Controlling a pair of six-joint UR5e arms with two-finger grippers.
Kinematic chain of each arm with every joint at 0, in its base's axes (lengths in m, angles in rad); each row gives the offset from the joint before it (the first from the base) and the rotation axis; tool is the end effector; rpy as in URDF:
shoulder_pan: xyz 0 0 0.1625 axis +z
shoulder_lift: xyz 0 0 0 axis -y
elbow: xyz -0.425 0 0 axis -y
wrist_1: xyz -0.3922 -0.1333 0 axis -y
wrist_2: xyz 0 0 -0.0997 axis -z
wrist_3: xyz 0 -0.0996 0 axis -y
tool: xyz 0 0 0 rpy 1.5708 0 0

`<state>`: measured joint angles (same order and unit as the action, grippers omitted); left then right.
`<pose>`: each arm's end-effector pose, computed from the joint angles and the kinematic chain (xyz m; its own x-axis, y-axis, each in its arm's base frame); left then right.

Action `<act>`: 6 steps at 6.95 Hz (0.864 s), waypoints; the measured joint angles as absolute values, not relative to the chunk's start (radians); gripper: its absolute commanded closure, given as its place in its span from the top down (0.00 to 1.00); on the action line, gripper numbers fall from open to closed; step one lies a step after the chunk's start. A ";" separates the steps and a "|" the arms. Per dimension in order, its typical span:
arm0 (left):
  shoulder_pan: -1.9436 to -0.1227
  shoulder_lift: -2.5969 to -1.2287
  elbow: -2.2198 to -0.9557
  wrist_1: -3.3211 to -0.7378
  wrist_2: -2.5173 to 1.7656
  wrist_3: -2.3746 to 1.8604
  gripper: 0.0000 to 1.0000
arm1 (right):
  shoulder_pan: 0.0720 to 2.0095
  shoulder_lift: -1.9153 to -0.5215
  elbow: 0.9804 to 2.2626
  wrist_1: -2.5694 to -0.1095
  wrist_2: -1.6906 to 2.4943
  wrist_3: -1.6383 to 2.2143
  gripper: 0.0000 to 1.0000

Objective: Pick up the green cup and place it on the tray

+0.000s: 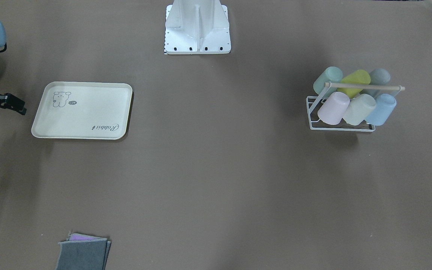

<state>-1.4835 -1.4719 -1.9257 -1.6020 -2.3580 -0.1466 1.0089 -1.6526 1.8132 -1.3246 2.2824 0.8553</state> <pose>-0.0230 -0.4567 0.5253 0.6905 0.1191 -0.7135 0.0174 0.9833 0.1810 -0.1947 -0.4373 0.5532 0.6994 0.1785 0.6921 -0.0588 0.9794 -0.1931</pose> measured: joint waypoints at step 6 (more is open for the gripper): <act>-1.244 -1.491 -2.109 -1.614 -2.271 -0.562 0.98 | 0.885 -1.631 1.725 -1.164 2.267 0.947 0.76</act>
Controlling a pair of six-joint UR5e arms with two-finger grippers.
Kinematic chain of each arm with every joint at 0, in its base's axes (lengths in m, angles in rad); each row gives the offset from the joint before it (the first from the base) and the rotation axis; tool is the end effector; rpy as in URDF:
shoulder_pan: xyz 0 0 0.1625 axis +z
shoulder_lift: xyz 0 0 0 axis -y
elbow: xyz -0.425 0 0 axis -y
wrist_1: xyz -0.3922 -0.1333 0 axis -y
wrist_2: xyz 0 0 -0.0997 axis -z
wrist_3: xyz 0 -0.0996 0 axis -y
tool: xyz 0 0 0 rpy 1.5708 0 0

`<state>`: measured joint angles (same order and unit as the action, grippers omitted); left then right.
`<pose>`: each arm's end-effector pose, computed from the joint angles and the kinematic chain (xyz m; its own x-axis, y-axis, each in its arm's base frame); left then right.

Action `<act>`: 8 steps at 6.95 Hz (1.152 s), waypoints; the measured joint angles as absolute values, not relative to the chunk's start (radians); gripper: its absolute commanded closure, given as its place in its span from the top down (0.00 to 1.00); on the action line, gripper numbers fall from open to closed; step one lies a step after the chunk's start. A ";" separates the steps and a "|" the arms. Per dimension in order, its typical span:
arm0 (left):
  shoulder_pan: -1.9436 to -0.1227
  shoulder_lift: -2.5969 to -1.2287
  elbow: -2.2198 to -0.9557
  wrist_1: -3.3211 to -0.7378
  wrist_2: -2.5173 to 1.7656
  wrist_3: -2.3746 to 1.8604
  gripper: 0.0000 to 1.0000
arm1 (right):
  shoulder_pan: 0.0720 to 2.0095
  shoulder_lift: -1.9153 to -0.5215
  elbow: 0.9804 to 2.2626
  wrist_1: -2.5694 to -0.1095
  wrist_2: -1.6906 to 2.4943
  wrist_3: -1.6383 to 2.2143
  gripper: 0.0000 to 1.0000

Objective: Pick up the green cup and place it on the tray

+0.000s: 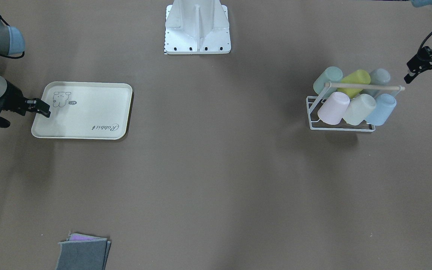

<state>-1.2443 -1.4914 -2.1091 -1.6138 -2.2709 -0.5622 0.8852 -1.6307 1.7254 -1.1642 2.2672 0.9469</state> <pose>0.0763 -0.4408 0.4312 0.6786 0.0133 -0.7343 0.0952 0.9898 0.1060 -0.2560 -0.4226 0.5687 0.6835 0.1278 0.7187 0.0008 0.9844 -0.1758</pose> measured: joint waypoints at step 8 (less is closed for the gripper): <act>-0.995 -1.542 -2.287 -1.603 -2.155 -0.961 0.98 | 0.877 -1.666 1.730 -1.164 2.303 0.944 0.53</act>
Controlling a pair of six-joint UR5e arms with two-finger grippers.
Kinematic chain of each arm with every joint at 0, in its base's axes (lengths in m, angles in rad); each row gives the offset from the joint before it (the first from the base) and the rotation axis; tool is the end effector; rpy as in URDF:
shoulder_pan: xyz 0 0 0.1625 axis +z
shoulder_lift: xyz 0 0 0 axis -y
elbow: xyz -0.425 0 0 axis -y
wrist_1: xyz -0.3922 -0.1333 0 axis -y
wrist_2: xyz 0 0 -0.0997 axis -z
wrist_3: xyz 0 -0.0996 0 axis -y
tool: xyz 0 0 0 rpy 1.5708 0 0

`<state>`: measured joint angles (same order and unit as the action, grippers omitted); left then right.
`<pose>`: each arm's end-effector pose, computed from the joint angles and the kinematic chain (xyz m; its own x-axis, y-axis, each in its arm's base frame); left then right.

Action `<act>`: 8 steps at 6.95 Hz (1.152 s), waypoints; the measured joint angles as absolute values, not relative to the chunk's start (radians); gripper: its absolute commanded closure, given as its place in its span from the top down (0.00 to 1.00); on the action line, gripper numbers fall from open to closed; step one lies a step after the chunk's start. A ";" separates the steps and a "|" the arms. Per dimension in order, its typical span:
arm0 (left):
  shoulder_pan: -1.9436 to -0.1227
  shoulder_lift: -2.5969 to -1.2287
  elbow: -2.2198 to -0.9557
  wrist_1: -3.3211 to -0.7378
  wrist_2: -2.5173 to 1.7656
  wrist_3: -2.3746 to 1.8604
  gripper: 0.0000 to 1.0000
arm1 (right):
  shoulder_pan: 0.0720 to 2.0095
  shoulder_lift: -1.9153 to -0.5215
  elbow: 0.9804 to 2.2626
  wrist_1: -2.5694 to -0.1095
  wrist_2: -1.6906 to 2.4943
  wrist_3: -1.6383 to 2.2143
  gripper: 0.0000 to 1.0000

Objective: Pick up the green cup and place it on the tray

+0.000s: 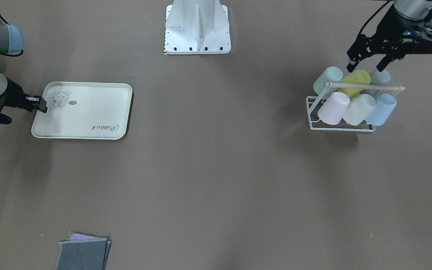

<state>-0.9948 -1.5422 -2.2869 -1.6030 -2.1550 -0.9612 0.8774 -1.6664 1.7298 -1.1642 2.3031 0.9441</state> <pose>0.1634 -0.3955 0.3352 0.6230 -0.0824 -0.7779 0.1767 0.9836 0.0374 -0.2512 -0.4066 0.5816 0.6835 0.1401 0.7164 0.0277 0.9757 -0.2172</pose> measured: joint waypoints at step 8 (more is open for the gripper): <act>-0.865 -1.534 -2.363 -1.595 -2.091 -1.101 0.98 | 0.874 -1.666 1.712 -1.170 2.307 0.996 0.27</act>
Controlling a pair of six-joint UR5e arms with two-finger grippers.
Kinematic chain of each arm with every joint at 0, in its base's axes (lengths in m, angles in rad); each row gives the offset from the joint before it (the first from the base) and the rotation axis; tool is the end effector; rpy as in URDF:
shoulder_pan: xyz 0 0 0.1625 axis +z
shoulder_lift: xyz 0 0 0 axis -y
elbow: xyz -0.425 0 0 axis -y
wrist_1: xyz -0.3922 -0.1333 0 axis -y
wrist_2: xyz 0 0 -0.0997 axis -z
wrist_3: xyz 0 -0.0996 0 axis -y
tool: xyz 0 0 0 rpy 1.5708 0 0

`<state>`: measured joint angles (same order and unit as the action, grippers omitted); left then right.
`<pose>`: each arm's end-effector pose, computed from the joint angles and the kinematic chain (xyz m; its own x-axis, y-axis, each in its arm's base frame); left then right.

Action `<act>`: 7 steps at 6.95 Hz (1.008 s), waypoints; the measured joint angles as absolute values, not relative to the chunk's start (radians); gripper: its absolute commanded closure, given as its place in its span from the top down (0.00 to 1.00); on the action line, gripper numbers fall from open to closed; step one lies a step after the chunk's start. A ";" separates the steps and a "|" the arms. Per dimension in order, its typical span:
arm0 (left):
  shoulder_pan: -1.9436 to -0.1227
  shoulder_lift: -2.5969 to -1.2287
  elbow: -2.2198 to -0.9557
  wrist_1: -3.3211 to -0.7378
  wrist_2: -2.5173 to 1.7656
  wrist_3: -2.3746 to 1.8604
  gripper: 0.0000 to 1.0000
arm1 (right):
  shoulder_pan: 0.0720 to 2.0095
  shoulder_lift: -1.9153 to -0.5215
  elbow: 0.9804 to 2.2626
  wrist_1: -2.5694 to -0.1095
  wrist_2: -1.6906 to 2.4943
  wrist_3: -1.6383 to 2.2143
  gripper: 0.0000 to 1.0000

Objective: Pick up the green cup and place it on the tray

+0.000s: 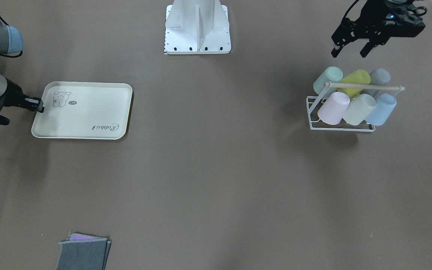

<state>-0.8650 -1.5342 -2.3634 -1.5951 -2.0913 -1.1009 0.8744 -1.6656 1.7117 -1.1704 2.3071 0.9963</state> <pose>0.1966 -0.3599 0.3094 0.6072 -0.1069 -0.7873 0.1777 0.9841 0.0034 -0.2527 -0.4057 0.5910 0.6935 0.2017 0.6916 -0.0066 0.9618 -0.2738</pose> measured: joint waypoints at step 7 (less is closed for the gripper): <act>-0.481 -1.854 -2.377 -1.236 -1.703 -1.164 0.98 | 0.874 -1.656 1.698 -1.168 2.308 0.996 0.08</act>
